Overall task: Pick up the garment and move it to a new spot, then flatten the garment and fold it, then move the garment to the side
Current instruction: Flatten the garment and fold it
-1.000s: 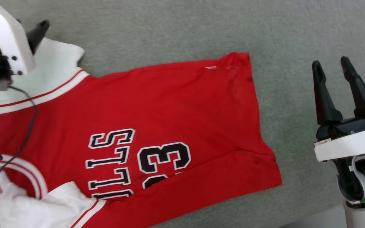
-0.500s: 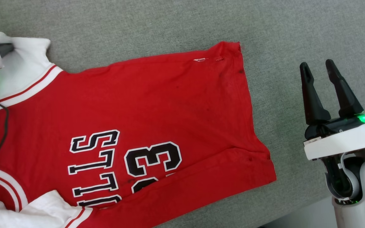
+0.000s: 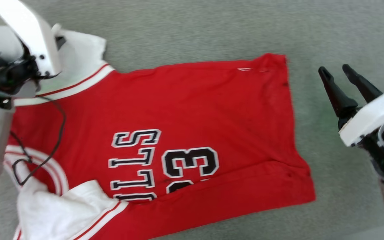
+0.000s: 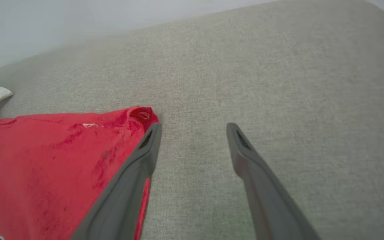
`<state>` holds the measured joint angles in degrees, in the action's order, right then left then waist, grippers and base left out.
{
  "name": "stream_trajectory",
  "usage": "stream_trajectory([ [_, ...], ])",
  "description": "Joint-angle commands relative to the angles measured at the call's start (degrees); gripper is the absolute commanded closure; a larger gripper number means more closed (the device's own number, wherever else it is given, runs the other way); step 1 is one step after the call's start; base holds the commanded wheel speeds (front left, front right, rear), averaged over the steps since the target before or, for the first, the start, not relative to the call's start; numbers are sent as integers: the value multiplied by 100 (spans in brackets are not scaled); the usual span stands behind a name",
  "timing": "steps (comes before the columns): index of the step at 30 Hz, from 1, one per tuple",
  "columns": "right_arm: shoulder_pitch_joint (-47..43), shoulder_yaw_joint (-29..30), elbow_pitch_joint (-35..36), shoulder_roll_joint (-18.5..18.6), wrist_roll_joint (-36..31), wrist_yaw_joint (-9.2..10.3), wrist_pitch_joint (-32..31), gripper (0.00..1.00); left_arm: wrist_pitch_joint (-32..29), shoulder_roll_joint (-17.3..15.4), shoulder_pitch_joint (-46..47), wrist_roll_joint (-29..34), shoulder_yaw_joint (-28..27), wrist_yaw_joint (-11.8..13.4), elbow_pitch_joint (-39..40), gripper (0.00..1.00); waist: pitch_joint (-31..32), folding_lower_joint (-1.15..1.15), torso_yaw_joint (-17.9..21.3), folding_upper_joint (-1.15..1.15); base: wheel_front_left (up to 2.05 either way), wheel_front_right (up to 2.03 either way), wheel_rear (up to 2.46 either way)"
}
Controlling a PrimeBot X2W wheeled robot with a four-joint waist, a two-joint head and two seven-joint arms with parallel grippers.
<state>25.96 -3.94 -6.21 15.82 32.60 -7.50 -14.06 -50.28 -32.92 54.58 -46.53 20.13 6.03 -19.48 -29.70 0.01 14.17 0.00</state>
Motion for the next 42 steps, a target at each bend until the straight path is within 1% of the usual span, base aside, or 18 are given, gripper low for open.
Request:
stream_trajectory([
  [1, 223, -50, -130, 109, 63, 2, -304, 0, 56, 86, 100, 50, 70, -61, 85, 100, 40, -1, -311, 0, 0, 0, 0],
  [5, 709, -269, -422, 356, 277, 2, -1260, 0, 221, 248, 244, 109, 184, -182, 351, 100, -57, -1, -617, 0, 0, 0, 0],
  [7, 942, -377, -544, 423, 324, 2, -1701, 0, 270, 304, 274, 146, 245, -211, 465, 100, -118, -1, -740, 0, 0, 0, 0],
  [13, 1529, -571, -1117, 483, 321, 2, -2710, 0, 479, 460, 346, 211, 348, -302, 762, 100, -292, -1, -1027, 0, 0, 0, 0],
  [16, 1590, -656, -1571, 449, 295, 5, -3230, 0, 583, 508, 309, 235, 375, -339, 839, 100, -323, -1, -1123, 0, 0, 0, 0],
  [17, 1564, -696, -1721, 448, 239, 7, -3431, 2, 612, 516, 286, 237, 380, -351, 854, 100, -319, -1, -1150, 0, 0, 0, 0],
  [18, 1543, -719, -1829, 421, 228, 8, -3570, 61, 632, 528, 258, 230, 386, -353, 863, 100, -315, -1, -1177, 0, 0, 0, 0],
  [19, 1554, -719, -1902, 390, 251, 7, -3686, 100, 668, 533, 230, 220, 387, -361, 866, 100, -309, -1, -1200, 0, 0, 0, 0],
  [21, 1584, -751, -1957, 371, 214, 5, -3831, 100, 739, 540, 204, 221, 372, -371, 860, 100, -281, -1, -1237, 0, 0, 0, 0],
  [23, 1656, -702, -1897, 359, 162, 3, -3781, 100, 852, 528, 166, 240, 354, -399, 833, 100, -200, -1, -1263, 0, 0, 0, 0],
  [26, 1784, -538, -1651, 437, 74, 2, -3592, 100, 1030, 502, 65, 248, 302, -414, 782, 100, -31, -1, -1291, 0, 0, 0, 0],
  [30, 1781, -248, -1236, 499, -91, 2, -3294, 100, 1267, 420, -171, 167, 161, -374, 795, 100, 280, -1, -1292, 0, 0, 0, 0],
  [36, 1211, 84, -655, 478, -189, 3, -3076, 100, 1700, 253, -984, -2, -183, -210, 1095, 100, 821, -1, -1281, 0, 0, 0, 0],
  [40, 601, 218, -267, 422, -240, 3, -2900, 100, 2021, 130, -1814, 4, -294, -85, 1472, 100, 1131, -1, -1288, 0, 0, 0, 0],
  [42, 278, 253, -128, 371, -234, 3, -2810, 100, 2201, 135, -2297, -14, -338, -3, 1632, 100, 1280, -1, -1295, 0, 0, 0, 0],
])
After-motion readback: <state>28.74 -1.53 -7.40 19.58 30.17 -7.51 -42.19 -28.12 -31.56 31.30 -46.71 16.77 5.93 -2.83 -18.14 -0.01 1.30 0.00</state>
